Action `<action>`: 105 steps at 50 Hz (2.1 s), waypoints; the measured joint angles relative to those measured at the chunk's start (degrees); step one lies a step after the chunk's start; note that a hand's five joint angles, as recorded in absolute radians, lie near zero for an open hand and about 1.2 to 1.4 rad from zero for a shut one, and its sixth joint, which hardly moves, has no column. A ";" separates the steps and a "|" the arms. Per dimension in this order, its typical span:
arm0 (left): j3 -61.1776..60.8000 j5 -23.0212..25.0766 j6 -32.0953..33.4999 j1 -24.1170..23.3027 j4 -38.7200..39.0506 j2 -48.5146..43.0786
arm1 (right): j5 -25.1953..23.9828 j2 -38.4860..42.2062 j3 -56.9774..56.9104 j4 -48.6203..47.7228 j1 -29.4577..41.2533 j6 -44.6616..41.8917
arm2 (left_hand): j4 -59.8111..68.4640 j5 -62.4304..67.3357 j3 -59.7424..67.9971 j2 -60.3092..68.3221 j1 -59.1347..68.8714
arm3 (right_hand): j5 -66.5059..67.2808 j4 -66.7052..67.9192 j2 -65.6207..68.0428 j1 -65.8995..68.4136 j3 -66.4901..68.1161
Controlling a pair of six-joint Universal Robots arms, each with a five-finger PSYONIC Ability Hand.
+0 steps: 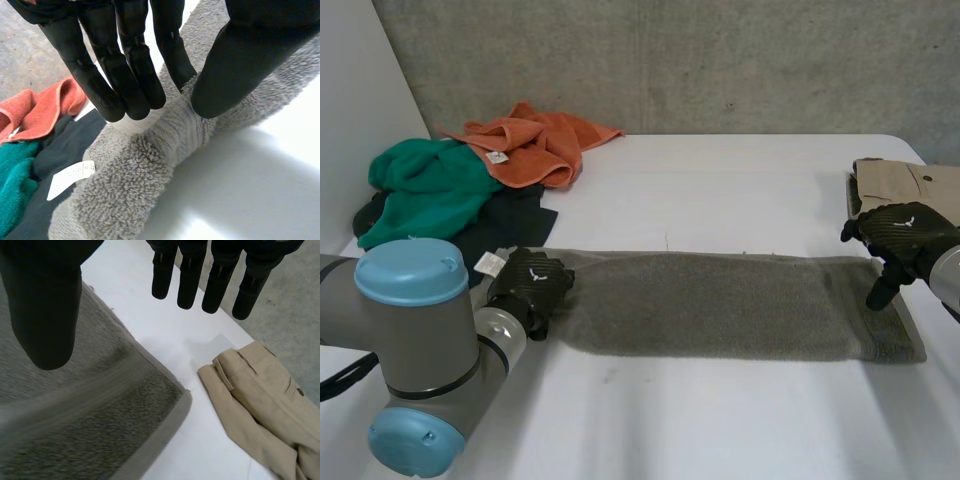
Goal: Fold the laundry.
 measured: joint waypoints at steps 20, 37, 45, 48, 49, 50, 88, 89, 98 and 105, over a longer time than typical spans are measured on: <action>4.70 1.75 -2.91 1.08 -9.12 8.89 | -0.69 -4.98 15.18 -4.05 -4.00 1.26 | -53.28 -52.18 -52.82 -53.25 -52.44 | 1.41 0.19 0.09 0.03 0.04; 7.39 2.20 -9.62 1.15 -9.50 6.99 | -0.99 2.59 20.50 -19.59 -7.62 -0.18 | -53.28 -52.18 -52.82 -53.25 -52.44 | 42.21 40.94 40.93 39.59 39.88; 6.91 2.08 -9.58 1.52 -9.50 7.15 | 1.03 2.57 18.43 -22.14 -12.74 -1.45 | -53.28 -52.18 -52.83 -53.25 -52.44 | 44.93 45.59 43.83 40.17 44.12; 6.77 2.00 -9.47 1.78 -9.61 7.54 | 1.67 2.87 16.14 -22.69 -15.90 -3.21 | -53.28 -52.18 -52.83 -53.25 -52.44 | 45.02 45.60 43.83 40.17 44.12; 6.74 1.97 -9.45 1.89 -9.67 7.72 | 1.83 3.28 15.12 -22.77 -17.00 -4.27 | -53.28 -52.18 -52.82 -53.25 -52.44 | 45.02 45.60 43.83 40.17 44.12; 6.70 1.96 -9.43 2.01 -9.77 7.95 | 1.97 3.88 13.89 -22.80 -18.16 -5.67 | -53.28 -52.18 -52.82 -53.25 -52.44 | 45.01 45.62 43.83 40.17 44.12; 4.39 -1.21 -10.14 0.96 -10.37 12.30 | -17.89 2.57 21.77 -39.39 32.29 -17.69 | -53.28 -52.18 -52.82 -53.25 -52.44 | 0.88 0.65 -2.88 -3.07 -0.84; 4.52 -1.23 -10.13 0.77 -10.35 12.02 | -16.57 2.79 21.61 -39.32 32.39 -17.35 | -53.28 -52.18 -52.82 -53.25 -52.44 | -3.53 -4.83 -6.95 -7.26 -6.12; 7.26 -1.62 -10.05 -2.86 -10.31 8.87 | 2.33 -4.53 20.60 -33.55 25.95 3.93 | -53.28 -52.18 -52.83 -53.25 -52.44 | -8.79 -10.42 -11.71 -11.23 -11.78; 9.94 -3.63 -9.95 -8.11 -10.36 6.78 | 4.45 -6.02 20.68 -19.10 17.63 17.75 | -53.28 -52.18 -52.83 -53.25 -52.44 | -8.79 -10.42 -11.71 -11.23 -11.78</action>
